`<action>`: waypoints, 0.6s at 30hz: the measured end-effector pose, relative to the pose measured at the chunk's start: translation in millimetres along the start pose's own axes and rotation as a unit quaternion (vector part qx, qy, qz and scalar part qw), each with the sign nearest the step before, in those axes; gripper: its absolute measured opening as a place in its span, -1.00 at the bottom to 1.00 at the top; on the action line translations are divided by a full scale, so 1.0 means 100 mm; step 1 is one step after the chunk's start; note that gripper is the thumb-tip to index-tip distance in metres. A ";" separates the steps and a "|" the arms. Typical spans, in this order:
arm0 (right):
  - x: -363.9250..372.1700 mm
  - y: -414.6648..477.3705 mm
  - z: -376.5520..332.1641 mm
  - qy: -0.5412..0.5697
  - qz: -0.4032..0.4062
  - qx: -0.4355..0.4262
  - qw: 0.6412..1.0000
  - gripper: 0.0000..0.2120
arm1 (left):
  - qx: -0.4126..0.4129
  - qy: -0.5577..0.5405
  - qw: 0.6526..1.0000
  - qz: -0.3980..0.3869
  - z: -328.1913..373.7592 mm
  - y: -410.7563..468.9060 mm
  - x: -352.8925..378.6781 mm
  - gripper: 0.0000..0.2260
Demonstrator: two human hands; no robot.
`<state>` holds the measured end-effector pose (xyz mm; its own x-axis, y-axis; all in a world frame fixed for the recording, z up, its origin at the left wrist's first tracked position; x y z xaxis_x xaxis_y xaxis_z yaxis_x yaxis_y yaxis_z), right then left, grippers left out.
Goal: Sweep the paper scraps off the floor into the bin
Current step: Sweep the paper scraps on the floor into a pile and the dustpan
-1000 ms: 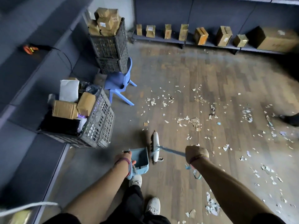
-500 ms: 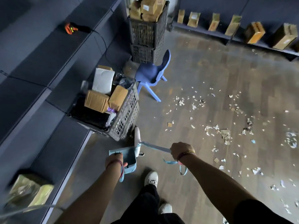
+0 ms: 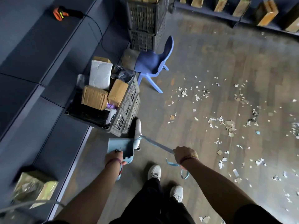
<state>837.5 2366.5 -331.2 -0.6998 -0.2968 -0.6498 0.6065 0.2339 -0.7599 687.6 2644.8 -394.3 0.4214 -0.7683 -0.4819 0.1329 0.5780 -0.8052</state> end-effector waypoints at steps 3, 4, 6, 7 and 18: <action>-0.08 -0.12 0.14 -0.027 0.025 0.026 0.999 -0.65 | -0.012 0.020 1.000 0.014 0.03 -0.04 0.01 -0.71; -0.11 -0.13 0.21 -0.033 0.041 0.029 0.998 -0.65 | -0.005 0.005 1.000 0.007 0.05 -0.06 0.07 -0.72; -0.17 -0.18 0.37 -0.036 0.047 0.039 0.997 -0.65 | 0.018 0.035 0.999 -0.027 0.12 -0.16 0.24 -0.68; -0.21 -0.20 0.43 -0.037 0.051 0.041 0.997 -0.66 | 0.014 0.029 0.999 -0.037 0.12 -0.20 0.31 -0.68; -0.46 -0.55 0.72 -0.073 0.110 0.036 0.991 -0.69 | -0.002 -0.096 0.993 -0.070 0.08 -0.46 0.67 -0.93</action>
<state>863.6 2301.1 -258.3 -0.4887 -0.3776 -0.7865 0.7673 0.2431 -0.5934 717.2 2568.8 -386.8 0.5617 -0.7745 -0.2910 0.1980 0.4674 -0.8616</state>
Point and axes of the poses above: each hand's wrist, its own y-axis towards the middle knuckle, its own x-axis out of the palm, z = x × y, the point moved 8 cm from there along y, towards the middle knuckle, and after that the axes turned 1 degree about y, right-handed, at the moved point
